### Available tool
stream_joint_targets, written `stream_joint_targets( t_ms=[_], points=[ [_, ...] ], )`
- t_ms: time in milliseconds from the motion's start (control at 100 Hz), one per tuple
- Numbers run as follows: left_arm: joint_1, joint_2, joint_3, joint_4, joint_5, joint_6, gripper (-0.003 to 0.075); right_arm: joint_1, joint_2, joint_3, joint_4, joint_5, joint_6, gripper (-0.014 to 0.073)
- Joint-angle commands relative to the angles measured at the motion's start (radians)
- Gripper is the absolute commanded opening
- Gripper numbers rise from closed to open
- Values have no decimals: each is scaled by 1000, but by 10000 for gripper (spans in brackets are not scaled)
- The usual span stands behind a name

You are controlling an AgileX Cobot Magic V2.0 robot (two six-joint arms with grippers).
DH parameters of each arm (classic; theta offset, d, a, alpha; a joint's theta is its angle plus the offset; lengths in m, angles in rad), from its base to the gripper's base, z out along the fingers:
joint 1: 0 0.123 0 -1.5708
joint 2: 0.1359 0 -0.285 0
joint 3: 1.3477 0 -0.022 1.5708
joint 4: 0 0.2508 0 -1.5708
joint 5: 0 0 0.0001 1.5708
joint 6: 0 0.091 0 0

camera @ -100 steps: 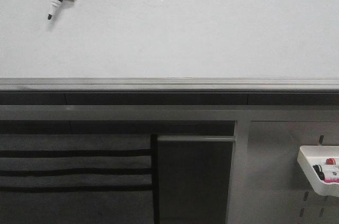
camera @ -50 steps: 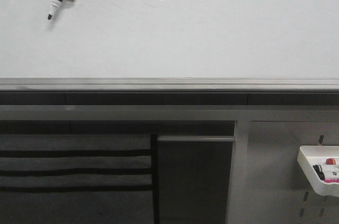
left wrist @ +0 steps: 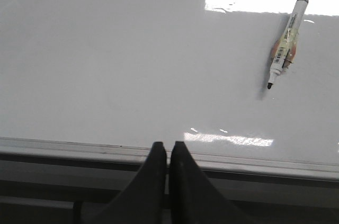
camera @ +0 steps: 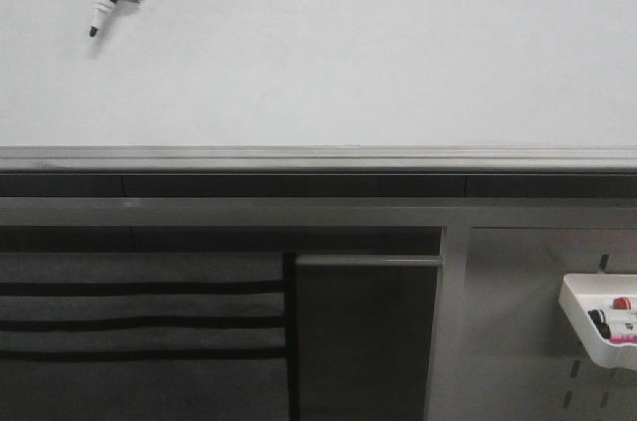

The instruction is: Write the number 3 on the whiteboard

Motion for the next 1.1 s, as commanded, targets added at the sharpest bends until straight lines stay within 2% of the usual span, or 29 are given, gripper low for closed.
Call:
stream_joint_targets(
  t_ms=[0, 150, 270, 440, 600, 770, 1090],
  points=[
    [2, -29, -31, -8, -85, -6, -18, -5, -20, -14, 1, -64, -2, -74],
    [2, -23, -147, -5, -25, -6, -18, -5, -13, -158, 1, 124, -2, -74],
    [2, 26, -285, -5, 119, 0, -18, -5, 36, -297, 1, 269, -2, -74],
    [2, 163, -495, 17, 323, 28, -18, -5, 180, -493, 1, 403, -17, -74],
    [2, 289, -624, 17, 431, 61, -18, -5, 313, -630, 1, 436, -17, -74],
    [2, 331, -636, 17, 412, 61, -18, -5, 367, -661, 1, 374, -17, -74],
    [2, 333, -636, 17, 412, 61, -18, -5, 367, -661, 1, 390, -17, -74]
  ],
)
